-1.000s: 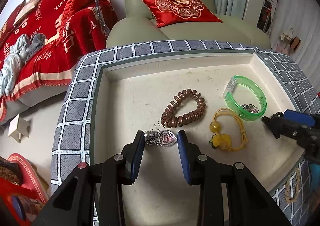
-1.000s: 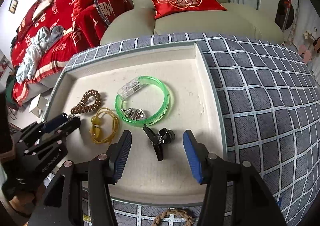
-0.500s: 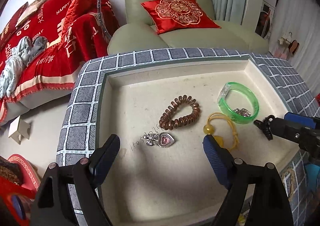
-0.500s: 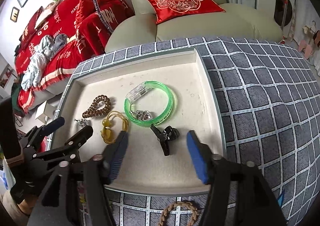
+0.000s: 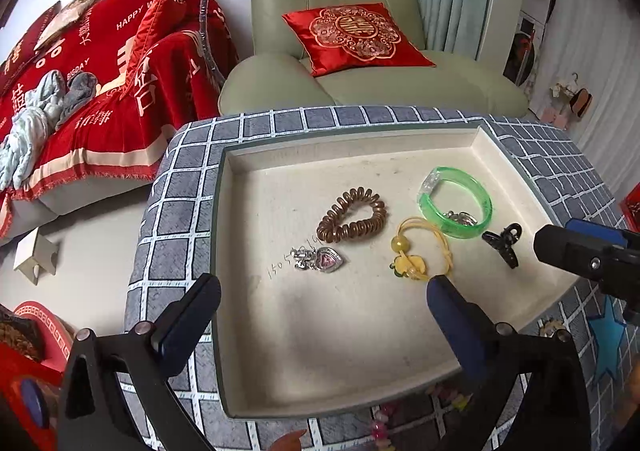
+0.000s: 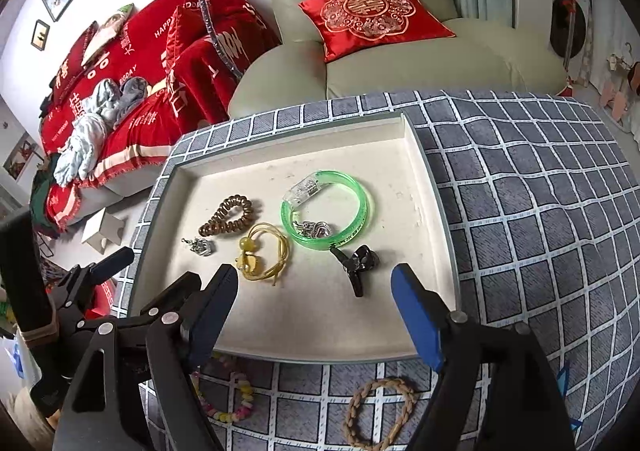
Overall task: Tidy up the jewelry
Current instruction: 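Move both tools back out of the tray toward the remaining bracelets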
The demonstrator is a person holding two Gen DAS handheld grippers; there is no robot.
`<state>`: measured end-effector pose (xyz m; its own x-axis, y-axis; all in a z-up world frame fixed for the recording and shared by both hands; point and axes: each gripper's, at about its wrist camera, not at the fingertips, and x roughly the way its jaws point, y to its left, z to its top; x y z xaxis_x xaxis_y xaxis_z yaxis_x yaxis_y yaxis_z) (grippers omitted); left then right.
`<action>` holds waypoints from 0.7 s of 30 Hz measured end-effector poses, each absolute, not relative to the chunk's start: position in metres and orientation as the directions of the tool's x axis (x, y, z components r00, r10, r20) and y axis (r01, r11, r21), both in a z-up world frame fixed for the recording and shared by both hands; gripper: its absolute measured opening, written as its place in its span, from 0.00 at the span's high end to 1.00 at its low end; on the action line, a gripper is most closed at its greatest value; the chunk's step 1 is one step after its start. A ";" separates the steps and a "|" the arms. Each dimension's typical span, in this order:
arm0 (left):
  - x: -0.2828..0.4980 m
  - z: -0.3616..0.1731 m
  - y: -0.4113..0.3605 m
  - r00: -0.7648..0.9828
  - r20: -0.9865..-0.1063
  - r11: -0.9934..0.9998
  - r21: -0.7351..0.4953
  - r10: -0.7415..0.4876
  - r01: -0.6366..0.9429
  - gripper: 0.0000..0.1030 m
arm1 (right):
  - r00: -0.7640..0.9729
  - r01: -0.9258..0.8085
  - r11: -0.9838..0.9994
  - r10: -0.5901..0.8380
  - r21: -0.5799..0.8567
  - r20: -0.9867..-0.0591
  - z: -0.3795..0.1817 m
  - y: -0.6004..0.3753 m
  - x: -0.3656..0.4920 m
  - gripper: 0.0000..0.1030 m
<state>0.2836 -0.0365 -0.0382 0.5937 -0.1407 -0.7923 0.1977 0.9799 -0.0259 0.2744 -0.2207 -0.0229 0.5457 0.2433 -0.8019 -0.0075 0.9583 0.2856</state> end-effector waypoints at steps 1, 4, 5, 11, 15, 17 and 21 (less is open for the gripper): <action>0.282 -0.036 -0.036 0.596 -0.791 0.980 -0.028 -0.142 0.197 0.00 | 0.548 -0.006 0.958 0.244 0.288 -0.800 -0.022 -0.221 0.273 0.20; 0.275 -0.028 -0.033 0.603 -0.784 0.980 -0.031 -0.146 0.198 0.00 | 0.560 -0.005 0.955 0.248 0.296 -0.790 -0.017 -0.222 0.268 0.18; 0.272 -0.026 -0.033 0.607 -0.782 0.980 -0.027 -0.145 0.199 0.00 | 0.569 -0.007 0.955 0.247 0.296 -0.785 -0.014 -0.222 0.265 0.10; 0.250 -0.016 -0.031 0.632 -0.766 0.979 0.017 -0.120 0.205 0.00 | 0.620 -0.017 0.956 0.239 0.292 -0.747 0.000 -0.224 0.248 0.00; 0.233 -0.010 -0.029 0.642 -0.759 0.978 0.032 -0.110 0.206 0.00 | 0.596 -0.016 0.963 0.225 0.269 -0.770 0.001 -0.224 0.240 0.00; 0.226 -0.008 -0.027 0.647 -0.755 0.979 0.036 -0.103 0.198 0.00 | 0.595 -0.008 0.969 0.202 0.246 -0.778 0.001 -0.227 0.234 0.00; 0.212 -0.007 -0.022 0.648 -0.754 0.983 0.016 -0.107 0.182 0.00 | 0.601 0.006 0.972 0.184 0.234 -0.778 0.003 -0.234 0.216 0.00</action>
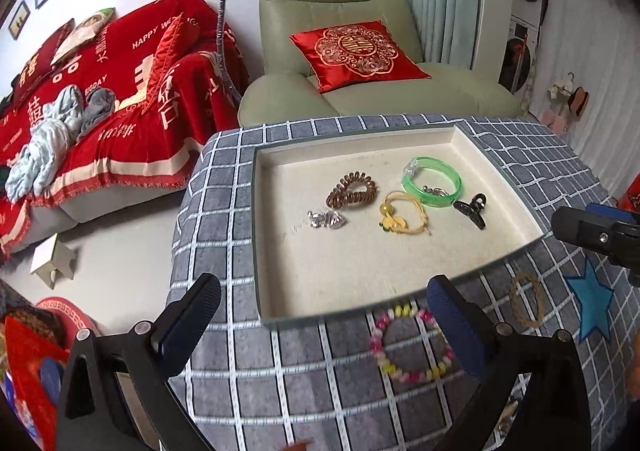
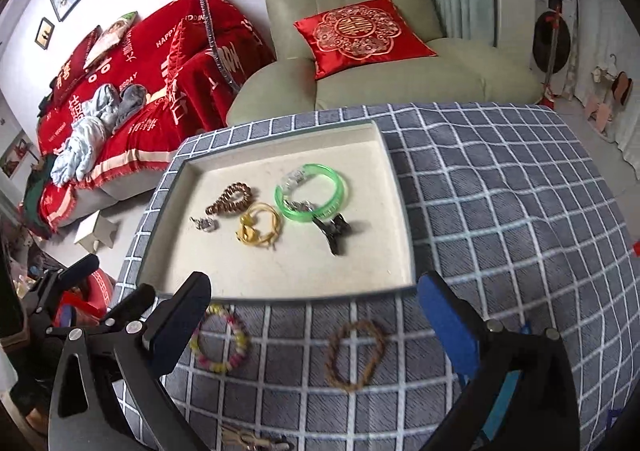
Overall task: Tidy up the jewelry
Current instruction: 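Move both tools back out of the tray toward the remaining bracelets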
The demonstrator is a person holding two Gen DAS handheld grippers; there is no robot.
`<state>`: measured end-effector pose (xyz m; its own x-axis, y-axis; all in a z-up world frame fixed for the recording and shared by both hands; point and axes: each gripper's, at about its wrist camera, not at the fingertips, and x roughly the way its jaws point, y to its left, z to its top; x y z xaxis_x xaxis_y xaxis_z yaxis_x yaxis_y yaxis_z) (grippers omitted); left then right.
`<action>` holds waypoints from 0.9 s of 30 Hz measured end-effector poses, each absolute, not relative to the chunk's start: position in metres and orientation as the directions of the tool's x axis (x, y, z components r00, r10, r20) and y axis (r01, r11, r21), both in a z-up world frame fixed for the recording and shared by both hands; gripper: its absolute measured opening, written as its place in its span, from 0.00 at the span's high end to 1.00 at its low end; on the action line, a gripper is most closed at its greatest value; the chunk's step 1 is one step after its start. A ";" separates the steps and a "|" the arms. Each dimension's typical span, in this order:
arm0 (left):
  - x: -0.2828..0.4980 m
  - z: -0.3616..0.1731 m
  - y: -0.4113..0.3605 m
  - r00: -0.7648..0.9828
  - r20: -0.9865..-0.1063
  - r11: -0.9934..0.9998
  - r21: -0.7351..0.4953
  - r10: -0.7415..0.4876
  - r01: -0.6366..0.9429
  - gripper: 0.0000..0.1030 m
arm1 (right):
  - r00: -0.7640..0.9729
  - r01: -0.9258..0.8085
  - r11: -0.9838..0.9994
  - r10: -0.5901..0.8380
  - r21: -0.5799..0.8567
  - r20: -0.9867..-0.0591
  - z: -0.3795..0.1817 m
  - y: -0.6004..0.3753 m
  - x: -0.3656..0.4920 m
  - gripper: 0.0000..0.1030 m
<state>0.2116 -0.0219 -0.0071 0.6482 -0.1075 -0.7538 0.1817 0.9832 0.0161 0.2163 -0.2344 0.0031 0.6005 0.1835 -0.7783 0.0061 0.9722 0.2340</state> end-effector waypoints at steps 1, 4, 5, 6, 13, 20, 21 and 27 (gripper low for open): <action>0.209 -0.008 -0.021 0.646 -0.756 0.985 0.008 -0.109 0.175 0.00 | 0.606 0.012 0.972 0.181 0.236 -0.775 0.004 -0.237 0.210 0.00; 0.197 -0.010 -0.013 0.635 -0.764 0.988 -0.018 -0.111 0.150 0.00 | 0.614 0.029 0.971 0.169 0.236 -0.771 0.003 -0.243 0.196 0.00; 0.194 -0.011 -0.012 0.628 -0.769 0.988 -0.028 -0.119 0.153 0.00 | 0.615 0.038 0.972 0.159 0.230 -0.772 0.002 -0.245 0.191 0.00; 0.190 -0.013 -0.010 0.621 -0.774 0.987 -0.034 -0.124 0.155 0.00 | 0.616 0.043 0.973 0.152 0.225 -0.773 0.001 -0.246 0.187 0.00; 0.162 -0.018 -0.011 0.616 -0.781 0.988 -0.010 -0.106 0.157 0.00 | 0.613 0.078 0.979 0.101 0.187 -0.784 -0.011 -0.252 0.166 0.00; 0.148 -0.023 -0.013 0.595 -0.797 0.990 -0.020 -0.101 0.140 0.00 | 0.597 0.095 0.978 0.092 0.184 -0.797 -0.022 -0.259 0.156 0.00; 0.147 -0.025 -0.015 0.592 -0.800 0.990 -0.016 -0.097 0.140 0.00 | 0.594 0.097 0.978 0.091 0.183 -0.799 -0.024 -0.261 0.155 0.00; 0.144 -0.029 -0.022 0.583 -0.808 0.989 -0.003 -0.089 0.147 0.00 | 0.592 0.107 0.976 0.092 0.191 -0.801 -0.029 -0.268 0.147 0.00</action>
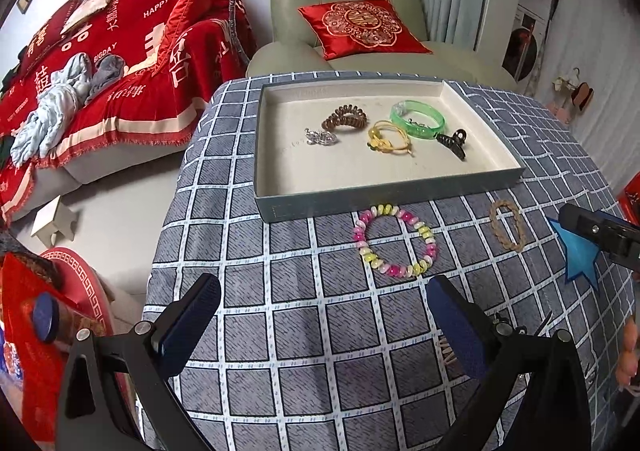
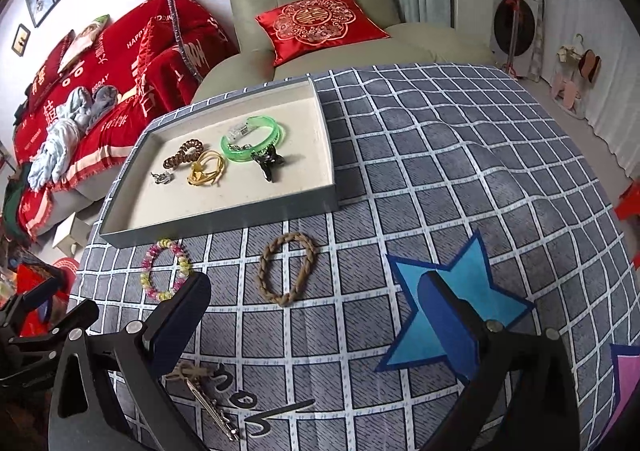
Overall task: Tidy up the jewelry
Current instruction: 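Move both tools back out of the tray toward the remaining bracelets, then grasp the pink-yellow beaded bracelet with the left tool while the right tool grasps the braided bracelet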
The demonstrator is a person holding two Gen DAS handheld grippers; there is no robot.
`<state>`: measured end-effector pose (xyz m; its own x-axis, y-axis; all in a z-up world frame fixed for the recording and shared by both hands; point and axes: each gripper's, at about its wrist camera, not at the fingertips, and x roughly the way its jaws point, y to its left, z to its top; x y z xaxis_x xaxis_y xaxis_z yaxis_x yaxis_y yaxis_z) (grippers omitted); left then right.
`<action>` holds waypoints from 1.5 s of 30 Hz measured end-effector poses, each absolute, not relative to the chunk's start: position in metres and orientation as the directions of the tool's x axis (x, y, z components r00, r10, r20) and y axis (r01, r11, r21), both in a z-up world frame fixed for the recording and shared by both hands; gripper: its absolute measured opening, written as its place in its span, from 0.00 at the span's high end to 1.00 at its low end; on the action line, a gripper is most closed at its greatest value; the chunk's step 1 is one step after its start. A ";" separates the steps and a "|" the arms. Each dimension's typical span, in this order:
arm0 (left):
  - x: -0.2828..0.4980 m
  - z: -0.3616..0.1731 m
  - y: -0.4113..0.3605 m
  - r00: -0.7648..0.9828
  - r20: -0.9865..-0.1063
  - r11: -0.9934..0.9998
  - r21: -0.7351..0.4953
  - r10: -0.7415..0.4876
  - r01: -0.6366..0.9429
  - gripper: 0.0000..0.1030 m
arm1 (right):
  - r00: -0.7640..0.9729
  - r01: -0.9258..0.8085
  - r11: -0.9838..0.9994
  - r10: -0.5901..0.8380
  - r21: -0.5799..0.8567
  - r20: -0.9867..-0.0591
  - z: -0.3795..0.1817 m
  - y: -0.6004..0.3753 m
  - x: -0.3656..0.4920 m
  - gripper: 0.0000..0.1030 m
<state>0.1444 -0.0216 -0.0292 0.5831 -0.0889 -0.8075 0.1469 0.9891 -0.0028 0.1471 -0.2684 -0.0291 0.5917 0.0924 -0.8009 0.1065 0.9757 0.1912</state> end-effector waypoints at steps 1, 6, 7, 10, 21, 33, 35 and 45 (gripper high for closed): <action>0.145 -0.030 -0.022 0.580 -0.810 0.989 -0.004 -0.089 0.146 0.00 | 0.591 0.107 0.976 0.093 0.192 -0.801 -0.030 -0.269 0.146 0.00; 0.146 -0.036 -0.022 0.570 -0.816 0.991 -0.015 -0.090 0.135 0.00 | 0.589 0.100 0.980 0.082 0.173 -0.804 -0.033 -0.270 0.142 0.00; 0.146 -0.038 -0.020 0.567 -0.818 0.991 -0.022 -0.093 0.131 0.00 | 0.587 0.099 0.979 0.086 0.177 -0.805 -0.033 -0.270 0.143 0.00; 0.148 -0.042 -0.017 0.555 -0.826 0.992 -0.045 -0.104 0.119 0.00 | 0.583 0.102 0.976 0.098 0.192 -0.806 -0.035 -0.270 0.141 0.00; 0.158 -0.056 -0.021 0.537 -0.835 0.991 -0.070 -0.120 0.112 0.00 | 0.564 0.138 0.969 0.094 0.205 -0.821 -0.045 -0.288 0.129 0.00; 0.180 -0.074 -0.042 0.506 -0.855 0.991 -0.066 -0.118 0.119 0.00 | 0.522 0.111 0.973 0.118 0.204 -0.844 -0.060 -0.279 0.146 0.00; 0.184 -0.076 -0.042 0.504 -0.856 0.991 -0.069 -0.118 0.115 0.00 | 0.517 0.097 0.976 0.118 0.195 -0.848 -0.063 -0.272 0.153 0.00; 0.199 -0.082 -0.042 0.496 -0.862 0.994 -0.075 -0.108 0.085 0.00 | 0.490 0.096 0.983 0.093 0.159 -0.867 -0.078 -0.253 0.180 0.22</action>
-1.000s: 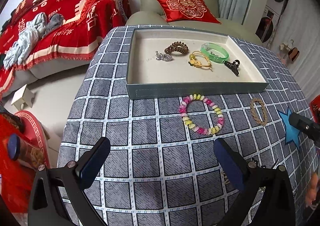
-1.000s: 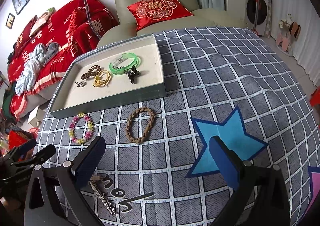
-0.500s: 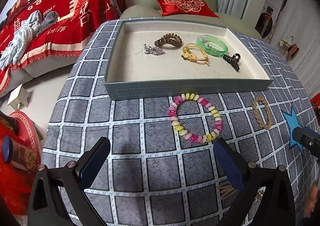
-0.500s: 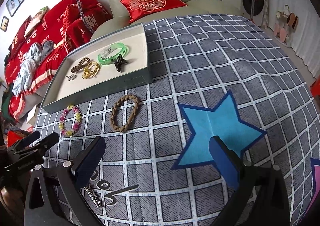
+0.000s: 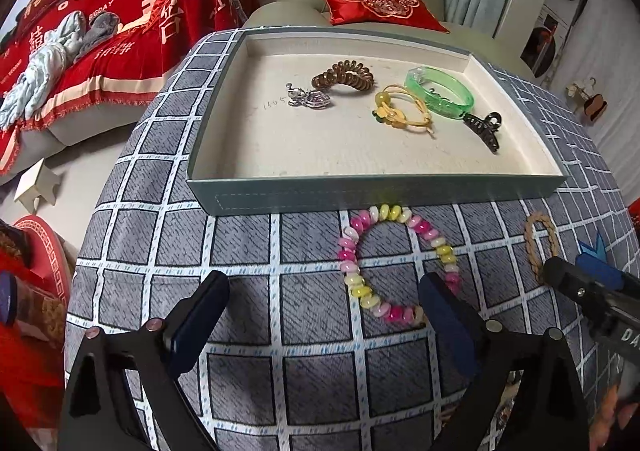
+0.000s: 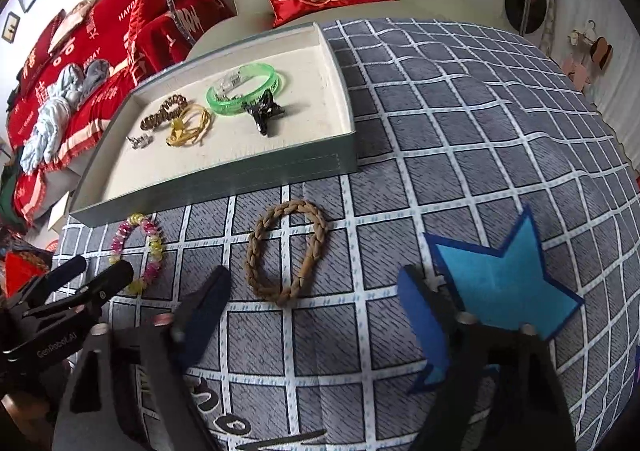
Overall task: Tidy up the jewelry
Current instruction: 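Grasp the pink-yellow beaded bracelet with the left tool while the right tool grasps the braided bracelet, then carry the beaded and braided bracelets with both tools into the tray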
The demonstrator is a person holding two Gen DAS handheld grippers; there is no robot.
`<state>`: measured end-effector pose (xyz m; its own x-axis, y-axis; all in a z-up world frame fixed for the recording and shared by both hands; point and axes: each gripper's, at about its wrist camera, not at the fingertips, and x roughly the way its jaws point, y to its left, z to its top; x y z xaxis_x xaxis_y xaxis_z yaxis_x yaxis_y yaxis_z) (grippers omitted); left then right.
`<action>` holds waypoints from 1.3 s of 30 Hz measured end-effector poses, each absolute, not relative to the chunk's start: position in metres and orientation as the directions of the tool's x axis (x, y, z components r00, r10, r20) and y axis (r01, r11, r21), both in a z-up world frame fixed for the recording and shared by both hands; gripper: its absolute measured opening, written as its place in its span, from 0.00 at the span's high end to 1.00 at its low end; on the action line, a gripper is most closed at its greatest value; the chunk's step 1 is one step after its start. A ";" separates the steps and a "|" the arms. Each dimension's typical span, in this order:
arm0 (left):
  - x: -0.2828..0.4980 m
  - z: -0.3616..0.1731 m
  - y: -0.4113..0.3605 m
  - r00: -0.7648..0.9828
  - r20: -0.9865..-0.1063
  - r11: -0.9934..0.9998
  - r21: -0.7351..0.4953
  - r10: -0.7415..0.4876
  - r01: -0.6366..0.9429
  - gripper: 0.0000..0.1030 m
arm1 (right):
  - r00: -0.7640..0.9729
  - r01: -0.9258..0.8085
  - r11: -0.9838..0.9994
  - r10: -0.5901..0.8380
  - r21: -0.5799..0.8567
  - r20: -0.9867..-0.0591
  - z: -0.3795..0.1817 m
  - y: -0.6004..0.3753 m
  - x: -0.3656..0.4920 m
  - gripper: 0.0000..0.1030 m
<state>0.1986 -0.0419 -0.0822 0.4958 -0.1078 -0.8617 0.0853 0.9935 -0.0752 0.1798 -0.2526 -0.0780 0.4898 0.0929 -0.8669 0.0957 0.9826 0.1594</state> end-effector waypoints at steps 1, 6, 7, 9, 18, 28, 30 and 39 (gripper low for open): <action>0.199 -0.083 -0.043 0.494 -0.863 0.994 -0.072 -0.105 0.085 0.01 | 0.491 0.089 0.986 0.081 0.142 -0.868 -0.079 -0.250 0.179 0.25; 0.197 -0.083 -0.053 0.506 -0.859 0.993 -0.031 -0.084 0.112 0.07 | 0.487 0.036 0.999 0.017 0.040 -0.873 -0.081 -0.234 0.181 0.32; 0.196 -0.082 -0.057 0.511 -0.856 0.992 -0.025 -0.084 0.122 0.12 | 0.487 0.031 0.999 0.012 0.031 -0.873 -0.080 -0.232 0.181 0.33; 0.195 -0.080 -0.062 0.516 -0.852 0.990 -0.020 -0.091 0.141 0.22 | 0.489 0.018 1.000 0.000 0.010 -0.872 -0.080 -0.226 0.180 0.42; 0.188 -0.071 -0.066 0.511 -0.844 0.975 -0.059 -0.163 0.214 0.76 | 0.485 0.010 1.000 0.012 0.020 -0.874 -0.072 -0.219 0.180 0.91; 0.176 -0.043 -0.051 0.543 -0.800 0.960 -0.139 -0.254 0.244 0.76 | 0.539 0.027 0.995 0.070 0.101 -0.839 -0.042 -0.241 0.166 0.93; 0.175 -0.037 -0.048 0.551 -0.791 0.957 -0.146 -0.265 0.249 0.76 | 0.549 0.022 0.994 0.073 0.102 -0.833 -0.036 -0.243 0.164 0.93; 0.174 -0.013 -0.031 0.585 -0.758 0.952 -0.163 -0.288 0.258 0.76 | 0.583 0.011 0.987 0.124 0.160 -0.803 -0.010 -0.244 0.162 0.93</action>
<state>0.1737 -0.0309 -0.0128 0.5851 -0.2880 -0.7581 0.2575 0.9524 -0.1631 0.1618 -0.2443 -0.0097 0.5827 0.1241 -0.8032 0.0106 0.9870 0.1602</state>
